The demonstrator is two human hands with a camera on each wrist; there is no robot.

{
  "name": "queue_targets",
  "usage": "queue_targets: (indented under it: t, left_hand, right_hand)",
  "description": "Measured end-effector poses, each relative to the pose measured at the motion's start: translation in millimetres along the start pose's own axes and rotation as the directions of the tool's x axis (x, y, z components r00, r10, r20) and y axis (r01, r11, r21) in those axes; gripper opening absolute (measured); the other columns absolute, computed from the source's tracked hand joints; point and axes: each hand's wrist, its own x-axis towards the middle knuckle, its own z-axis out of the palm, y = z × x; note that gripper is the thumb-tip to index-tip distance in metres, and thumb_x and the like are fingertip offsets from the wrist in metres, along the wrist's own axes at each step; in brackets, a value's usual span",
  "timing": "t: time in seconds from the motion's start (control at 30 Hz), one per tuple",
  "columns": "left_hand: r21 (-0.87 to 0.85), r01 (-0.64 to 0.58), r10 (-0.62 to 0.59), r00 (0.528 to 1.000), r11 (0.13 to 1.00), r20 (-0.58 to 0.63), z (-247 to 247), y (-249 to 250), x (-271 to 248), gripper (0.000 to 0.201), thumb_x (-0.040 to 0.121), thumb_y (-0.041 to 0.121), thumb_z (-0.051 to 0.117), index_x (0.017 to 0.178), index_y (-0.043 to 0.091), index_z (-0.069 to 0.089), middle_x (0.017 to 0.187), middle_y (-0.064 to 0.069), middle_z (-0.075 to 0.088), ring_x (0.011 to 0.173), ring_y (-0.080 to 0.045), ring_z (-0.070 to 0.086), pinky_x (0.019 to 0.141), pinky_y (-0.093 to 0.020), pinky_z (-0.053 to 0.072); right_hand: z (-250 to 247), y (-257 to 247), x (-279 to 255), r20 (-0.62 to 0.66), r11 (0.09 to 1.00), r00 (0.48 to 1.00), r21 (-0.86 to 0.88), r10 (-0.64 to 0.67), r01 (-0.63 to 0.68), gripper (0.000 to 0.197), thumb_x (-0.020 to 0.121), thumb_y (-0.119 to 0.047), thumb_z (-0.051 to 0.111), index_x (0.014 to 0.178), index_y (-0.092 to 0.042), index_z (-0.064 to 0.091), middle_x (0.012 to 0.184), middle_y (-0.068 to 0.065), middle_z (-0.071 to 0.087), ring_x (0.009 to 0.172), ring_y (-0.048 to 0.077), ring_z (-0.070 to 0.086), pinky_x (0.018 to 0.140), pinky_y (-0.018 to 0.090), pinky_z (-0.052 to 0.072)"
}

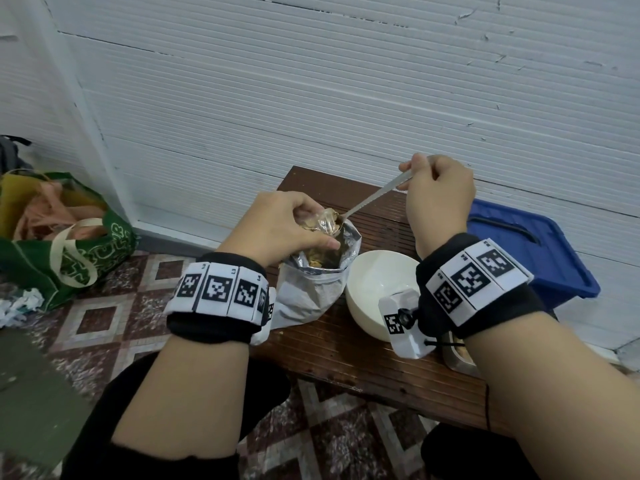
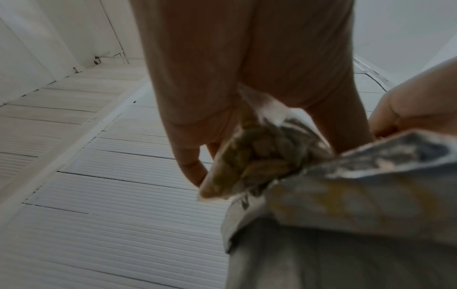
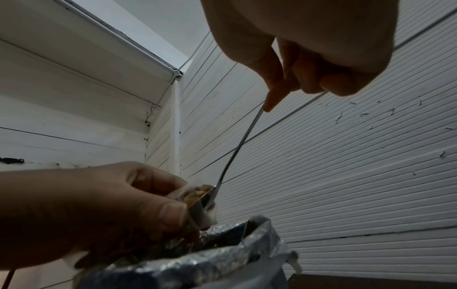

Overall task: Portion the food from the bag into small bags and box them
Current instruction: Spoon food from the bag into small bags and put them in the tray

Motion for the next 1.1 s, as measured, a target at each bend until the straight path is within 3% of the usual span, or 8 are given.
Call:
queue_targets:
  t: [0.17,0.33,0.43,0.57,0.77,0.87,0.97,1.1]
  left_hand:
    - [-0.034,0.001,-0.003,0.998,0.999,-0.055,2.4,-0.7,0.8,0.049,0.059,0.043,0.086,0.101,0.028,0.065,0.09,0.017,0.06,0.085,0.006,0.052,0.075,-0.01,0.042]
    - [-0.091,0.023,-0.034,0.993,0.996,-0.112,3.4,-2.9,1.6,0.044,0.063,0.042,0.084,0.098,0.027,0.062,0.088,0.018,0.058,0.081,0.005,0.051,0.071,-0.011,0.042]
    - [-0.146,0.034,-0.056,0.987,0.989,-0.15,-0.4,-4.7,0.9,0.041,0.063,0.041,0.084,0.095,0.027,0.062,0.087,0.016,0.061,0.078,0.005,0.053,0.071,-0.011,0.044]
    - [-0.219,0.028,-0.066,0.983,0.975,-0.17,-7.3,-3.9,-0.9,0.041,0.064,0.039,0.084,0.098,0.026,0.065,0.088,0.013,0.063,0.079,0.002,0.057,0.076,-0.014,0.048]
    - [-0.292,-0.013,-0.044,0.981,0.956,-0.187,-15.0,7.9,-3.7,0.047,0.064,0.042,0.082,0.104,0.026,0.065,0.098,0.011,0.068,0.091,-0.002,0.064,0.081,-0.02,0.052]
    - [-0.34,-0.064,-0.002,0.982,0.938,-0.191,-13.0,16.1,-7.1,0.047,0.065,0.039,0.083,0.106,0.025,0.068,0.097,0.011,0.072,0.091,0.002,0.065,0.085,-0.022,0.054]
    - [-0.374,-0.103,0.029,0.98,0.922,-0.198,-10.9,23.2,-9.6,0.043,0.066,0.035,0.084,0.105,0.025,0.069,0.096,0.011,0.072,0.09,0.006,0.065,0.087,-0.022,0.054]
    - [-0.434,-0.146,0.068,0.979,0.889,-0.191,-7.5,33.8,-11.4,0.039,0.067,0.027,0.084,0.103,0.023,0.069,0.095,0.007,0.073,0.092,0.0,0.067,0.088,-0.025,0.054]
  right_hand:
    - [-2.9,-9.7,-7.9,0.014,0.981,0.983,0.067,-0.181,0.179,0.025,0.1,-0.022,0.045,0.082,-0.02,0.064,0.075,-0.008,0.062,0.07,0.004,0.059,0.063,0.008,0.041]
    - [-7.7,-16.9,-10.2,-0.082,0.924,0.936,0.153,-0.343,0.352,0.021,0.099,-0.017,0.046,0.088,-0.014,0.063,0.076,-0.016,0.06,0.069,-0.004,0.058,0.068,0.01,0.045]
    - [-11.5,-15.4,-6.5,-0.191,0.915,0.922,0.164,-0.338,0.369,0.021,0.099,-0.019,0.045,0.089,-0.016,0.063,0.078,-0.015,0.061,0.069,-0.001,0.059,0.069,0.015,0.047]
    - [-15.1,-6.5,-3.3,-0.275,0.948,0.934,0.156,-0.228,0.277,0.022,0.1,-0.021,0.045,0.087,-0.019,0.062,0.072,-0.017,0.059,0.064,-0.003,0.057,0.067,0.015,0.047]
    - [-9.8,18.2,-24.0,-0.049,0.982,0.982,-0.057,-0.184,0.181,0.023,0.098,-0.024,0.05,0.09,-0.016,0.07,0.064,-0.014,0.053,0.059,-0.012,0.049,0.057,0.004,0.035]
    - [1.7,29.2,-42.3,0.089,0.962,0.97,-0.137,-0.227,0.237,0.022,0.096,-0.024,0.054,0.092,-0.011,0.072,0.064,-0.015,0.055,0.06,-0.002,0.052,0.063,0.015,0.037]
    - [10.1,39.5,-55.9,0.195,0.951,0.953,-0.159,-0.233,0.265,0.02,0.094,-0.022,0.057,0.087,-0.01,0.071,0.068,-0.001,0.064,0.066,0.016,0.057,0.07,0.033,0.045]
    - [6.4,43.1,-57.9,0.274,0.962,0.949,-0.178,-0.153,0.207,0.018,0.092,-0.028,0.059,0.087,-0.015,0.07,0.072,-0.006,0.061,0.071,0.009,0.054,0.069,0.026,0.041]
